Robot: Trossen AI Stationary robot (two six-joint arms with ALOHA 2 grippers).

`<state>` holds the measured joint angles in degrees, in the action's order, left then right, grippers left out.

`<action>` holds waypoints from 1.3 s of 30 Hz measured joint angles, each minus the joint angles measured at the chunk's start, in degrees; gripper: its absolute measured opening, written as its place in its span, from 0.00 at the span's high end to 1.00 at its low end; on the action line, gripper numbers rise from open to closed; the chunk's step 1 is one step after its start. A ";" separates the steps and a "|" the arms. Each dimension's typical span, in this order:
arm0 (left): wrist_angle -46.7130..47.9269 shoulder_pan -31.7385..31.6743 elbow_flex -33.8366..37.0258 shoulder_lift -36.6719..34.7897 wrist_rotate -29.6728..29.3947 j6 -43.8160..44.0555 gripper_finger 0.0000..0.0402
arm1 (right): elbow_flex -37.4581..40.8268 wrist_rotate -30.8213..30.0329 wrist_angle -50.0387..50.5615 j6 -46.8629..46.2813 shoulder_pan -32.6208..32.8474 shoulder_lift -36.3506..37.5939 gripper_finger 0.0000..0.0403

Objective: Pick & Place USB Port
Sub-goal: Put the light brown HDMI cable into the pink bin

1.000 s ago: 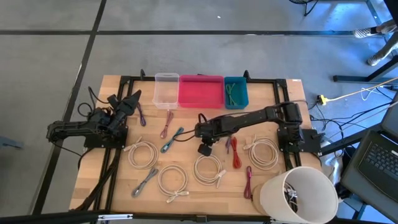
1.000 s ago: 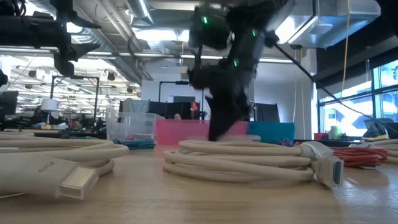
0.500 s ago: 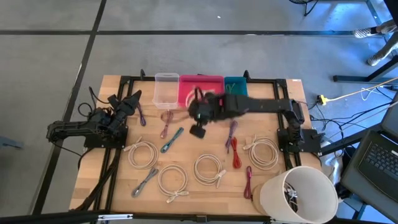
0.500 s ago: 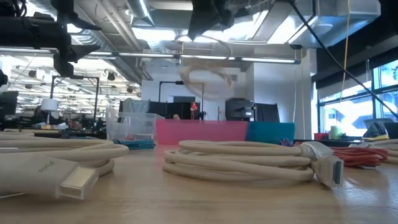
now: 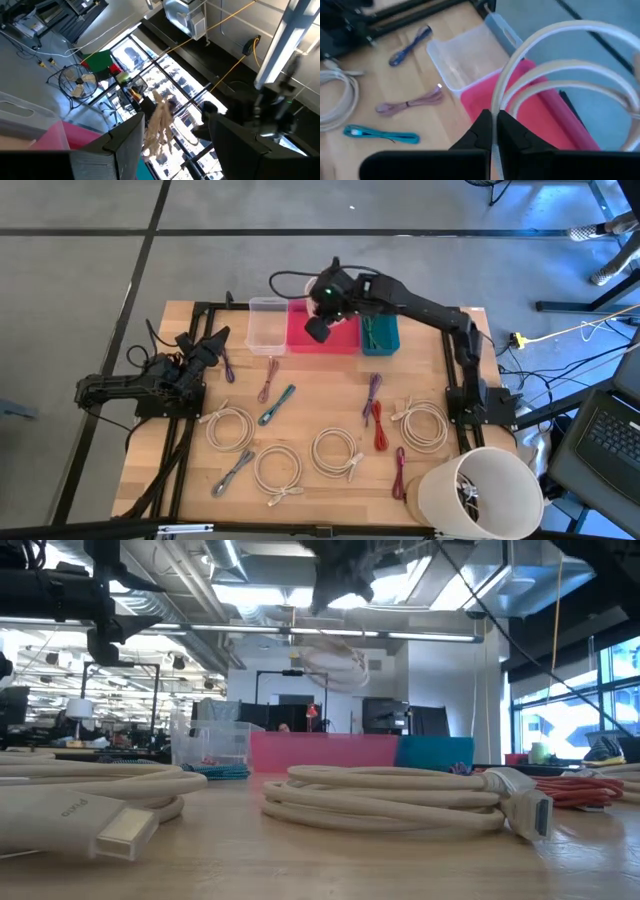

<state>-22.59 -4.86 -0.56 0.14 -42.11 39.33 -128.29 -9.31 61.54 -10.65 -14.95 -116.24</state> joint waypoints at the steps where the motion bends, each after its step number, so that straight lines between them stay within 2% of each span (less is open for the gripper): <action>1: 0.00 0.00 0.00 0.00 -0.01 -0.02 0.46 | 0.00 0.34 -0.25 0.57 -0.58 -0.79 0.98; 6: 0.09 0.00 0.00 0.00 -0.20 -0.02 0.46 | 0.00 4.96 -1.15 1.19 -2.65 -4.87 0.98; 11: 0.17 0.00 0.00 0.00 -0.39 -0.02 0.46 | 0.02 5.86 -3.19 5.08 -3.11 -9.39 0.98; 17: 0.17 0.00 0.00 0.00 -0.39 -0.01 0.46 | 0.02 8.08 -4.74 5.46 -3.70 -13.28 0.98; 32: 0.56 0.00 0.00 0.00 -0.31 -0.02 0.46 | 0.04 12.64 -2.21 6.64 -6.24 -19.79 0.98; 39: 0.63 0.00 0.00 0.00 -0.22 -0.02 0.46 | 0.04 18.02 -2.64 6.64 -8.36 -22.24 0.98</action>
<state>-21.96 -4.86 -0.56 0.14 -42.33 39.31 -128.25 8.71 58.89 -4.01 -23.31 -138.47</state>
